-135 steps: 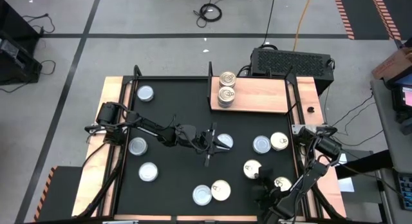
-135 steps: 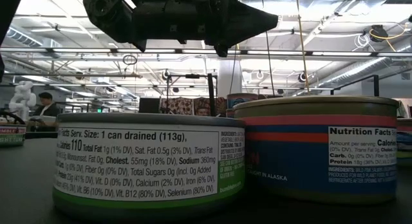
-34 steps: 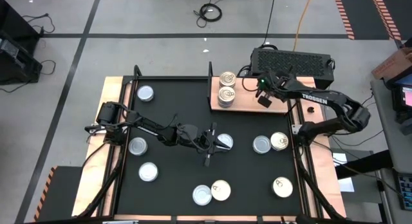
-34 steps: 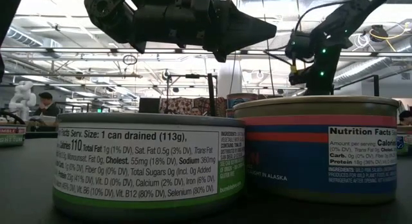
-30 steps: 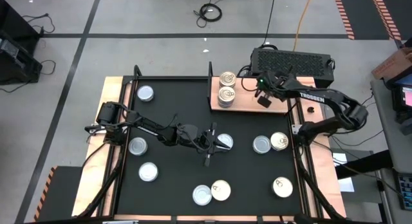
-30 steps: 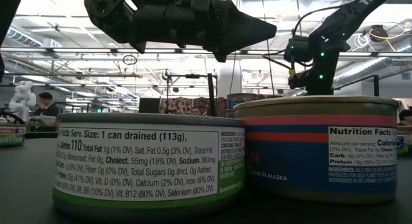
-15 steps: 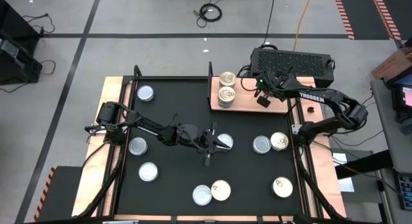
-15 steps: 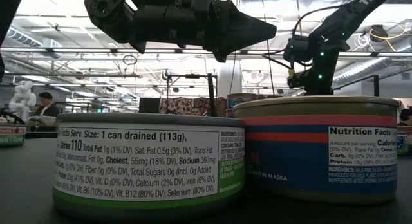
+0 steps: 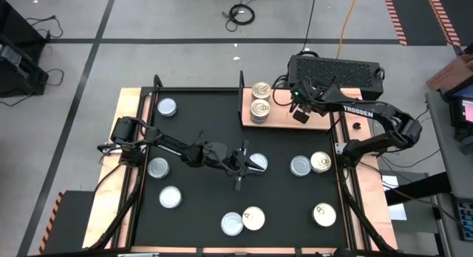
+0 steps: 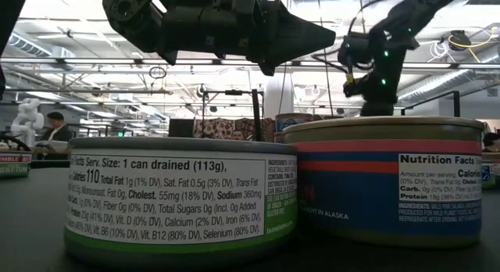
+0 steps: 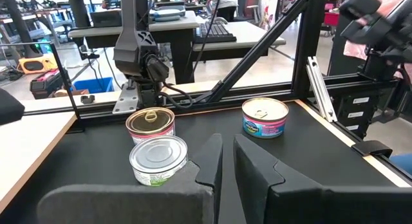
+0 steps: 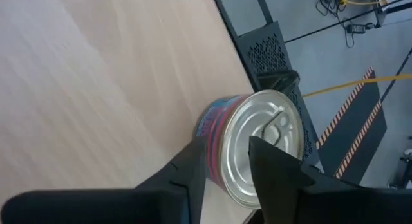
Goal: Stack canned seafood by type on shelf
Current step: Put the blue-pink tuna can aligned with the top right blue-pink tuna can on the shelf
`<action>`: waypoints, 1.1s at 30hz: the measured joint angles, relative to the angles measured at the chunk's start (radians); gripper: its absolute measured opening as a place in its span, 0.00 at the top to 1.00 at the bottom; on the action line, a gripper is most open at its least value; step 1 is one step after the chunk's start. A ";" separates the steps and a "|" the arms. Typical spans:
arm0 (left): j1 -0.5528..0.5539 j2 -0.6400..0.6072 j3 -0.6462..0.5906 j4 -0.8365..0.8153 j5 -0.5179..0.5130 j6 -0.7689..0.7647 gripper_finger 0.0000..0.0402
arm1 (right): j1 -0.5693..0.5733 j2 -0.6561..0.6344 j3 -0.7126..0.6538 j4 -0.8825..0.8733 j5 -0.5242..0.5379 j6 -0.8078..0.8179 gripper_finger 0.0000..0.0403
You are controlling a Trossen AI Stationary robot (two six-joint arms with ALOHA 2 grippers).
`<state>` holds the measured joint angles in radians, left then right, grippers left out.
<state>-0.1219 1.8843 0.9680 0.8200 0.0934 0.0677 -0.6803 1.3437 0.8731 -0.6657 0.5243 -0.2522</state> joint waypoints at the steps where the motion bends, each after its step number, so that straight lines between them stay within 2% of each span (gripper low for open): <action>1: 0.000 0.000 0.000 0.000 0.000 0.000 0.89 | 0.008 0.000 0.020 -0.022 -0.001 0.009 0.71; 6: 0.000 0.000 0.000 0.000 0.000 0.000 0.89 | 0.060 0.000 0.156 -0.236 -0.022 0.106 0.69; 13: 0.010 0.000 0.000 -0.037 0.000 0.015 0.89 | 0.196 -0.002 0.335 -0.545 -0.243 0.307 0.71; 19: 0.016 -0.007 0.000 -0.078 0.000 0.018 0.89 | 0.480 -0.002 0.346 -0.680 -0.297 0.500 0.75; 25: 0.016 -0.007 0.000 -0.080 0.000 0.018 0.89 | 0.805 -0.002 0.346 -0.672 -0.392 0.797 0.77; 33: 0.016 -0.007 0.000 -0.079 0.000 0.018 0.89 | 1.172 -0.001 0.343 -0.680 -0.356 1.187 0.77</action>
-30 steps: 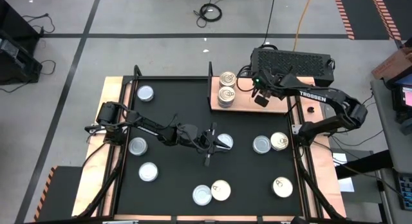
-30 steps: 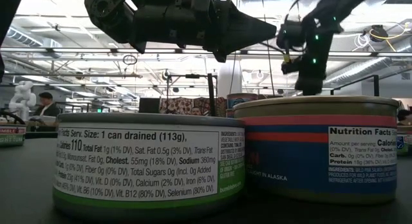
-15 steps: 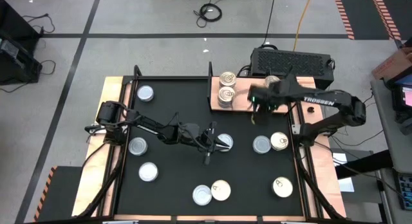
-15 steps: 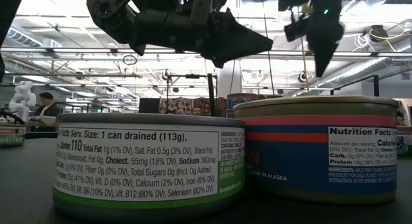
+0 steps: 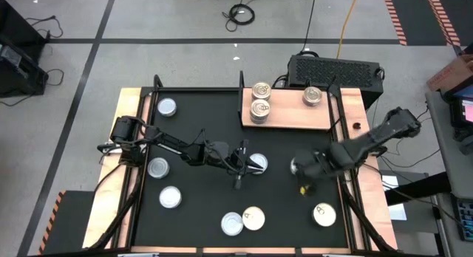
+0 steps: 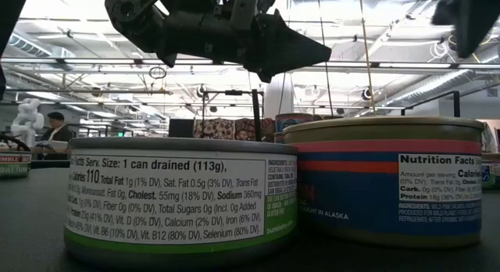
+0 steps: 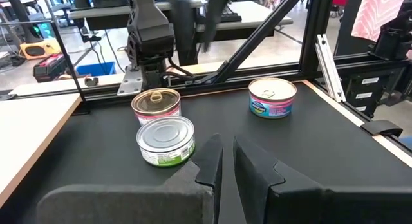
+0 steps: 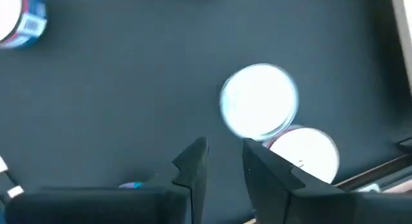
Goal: Stack canned seafood by type on shelf
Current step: Put the blue-pink tuna can aligned with the top right blue-pink tuna can on the shelf
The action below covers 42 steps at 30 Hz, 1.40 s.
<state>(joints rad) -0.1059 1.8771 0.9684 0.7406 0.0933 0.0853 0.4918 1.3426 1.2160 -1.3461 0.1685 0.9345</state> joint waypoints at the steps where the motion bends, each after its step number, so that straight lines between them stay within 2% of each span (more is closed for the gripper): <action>1: 0.000 0.000 0.000 0.000 0.000 0.000 0.89 | 0.037 0.002 -0.006 0.001 0.013 0.034 0.77; 6: 0.000 0.000 0.000 0.000 0.000 0.000 0.89 | 0.180 0.004 -0.083 0.005 0.015 0.192 0.77; 10: 0.000 0.000 0.000 0.000 0.000 0.007 0.89 | 0.237 0.004 -0.176 0.029 0.009 0.229 0.75; 15: 0.001 0.000 0.000 0.000 0.000 0.003 0.89 | 0.250 0.004 -0.284 0.047 0.008 0.262 0.66; 21: 0.001 0.000 0.000 0.001 0.000 0.002 0.89 | 0.250 0.004 -0.410 0.166 0.009 0.256 0.53; 26: 0.001 0.000 0.000 0.000 0.000 0.001 0.89 | 0.250 0.004 -0.453 0.185 0.015 0.264 0.46; 39: 0.001 0.000 0.000 0.000 0.000 0.001 0.89 | 0.242 0.004 -0.456 0.126 0.047 0.292 0.50; 42: 0.001 0.000 0.000 0.000 0.000 0.001 0.89 | 0.234 0.004 -0.456 0.125 0.095 0.287 0.51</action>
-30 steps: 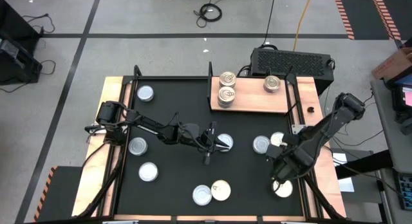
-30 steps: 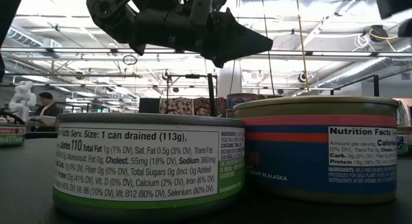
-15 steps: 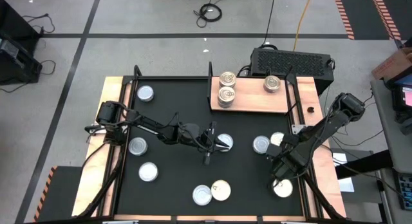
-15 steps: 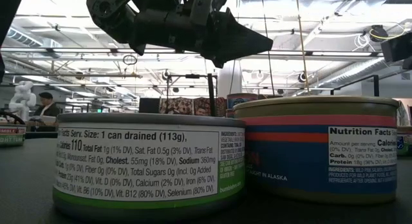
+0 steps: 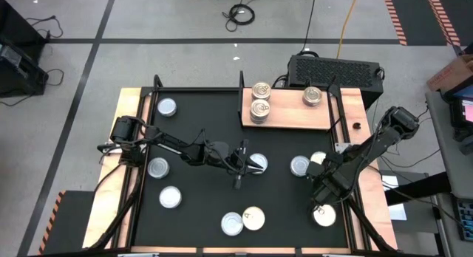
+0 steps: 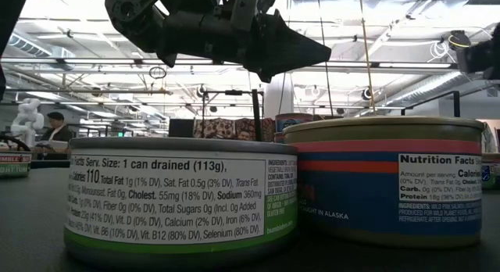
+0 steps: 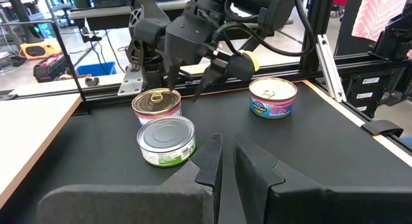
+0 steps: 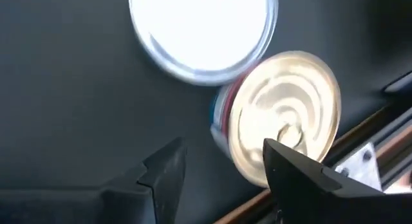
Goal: Stack canned seafood by type on shelf
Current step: Put the blue-pink tuna can aligned with the top right blue-pink tuna can on the shelf
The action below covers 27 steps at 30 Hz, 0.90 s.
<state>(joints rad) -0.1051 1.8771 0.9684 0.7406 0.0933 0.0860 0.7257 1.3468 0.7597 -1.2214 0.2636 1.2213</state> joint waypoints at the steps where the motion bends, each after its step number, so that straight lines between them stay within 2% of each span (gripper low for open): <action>1: 0.000 0.000 0.000 0.000 0.000 0.000 0.89 | -0.003 0.000 0.000 0.006 0.031 -0.001 0.51; 5: 0.000 0.000 0.000 -0.001 0.000 0.000 0.89 | -0.031 0.008 0.000 0.008 0.100 -0.025 0.51; 11: 0.000 0.000 0.000 -0.002 0.000 0.000 0.89 | -0.052 0.054 -0.001 0.017 0.049 -0.061 0.51; 22: 0.000 0.000 0.000 -0.002 0.000 0.000 0.89 | -0.052 0.188 -0.037 0.019 0.045 -0.013 0.52; 27: 0.000 0.000 0.000 -0.002 0.000 0.000 0.89 | -0.052 0.192 -0.037 0.022 0.045 -0.003 0.61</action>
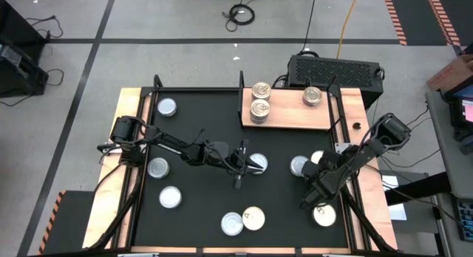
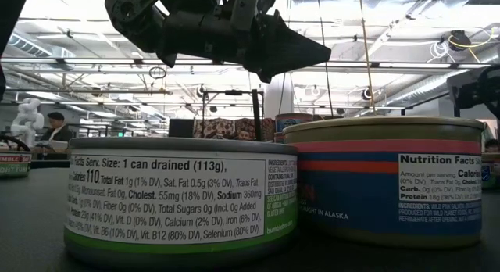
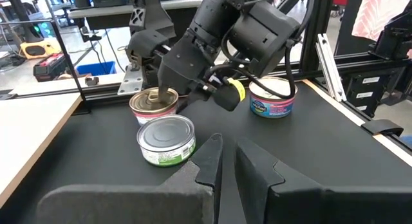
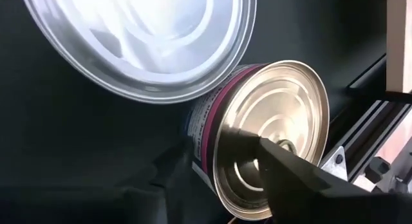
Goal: Stack canned seafood by type on shelf
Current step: Put the blue-pink tuna can aligned with the top right blue-pink tuna can on the shelf
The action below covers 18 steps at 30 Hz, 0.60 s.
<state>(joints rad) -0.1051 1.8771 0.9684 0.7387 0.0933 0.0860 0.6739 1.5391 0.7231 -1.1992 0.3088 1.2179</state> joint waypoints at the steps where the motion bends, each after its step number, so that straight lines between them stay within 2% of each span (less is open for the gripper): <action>1: 0.000 0.000 0.000 0.000 0.000 0.000 0.89 | 0.000 0.000 0.000 0.000 0.000 0.000 0.64; 9: 0.000 0.000 0.000 -0.001 0.000 0.000 0.89 | 0.000 0.000 0.005 -0.012 0.013 0.000 0.96; 18: 0.000 0.000 0.000 -0.011 0.000 0.000 0.89 | 0.000 0.002 0.107 -0.095 -0.009 -0.003 1.00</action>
<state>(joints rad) -0.1048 1.8767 0.9684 0.7278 0.0933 0.0860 0.6739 1.5410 0.8299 -1.2940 0.2997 1.2144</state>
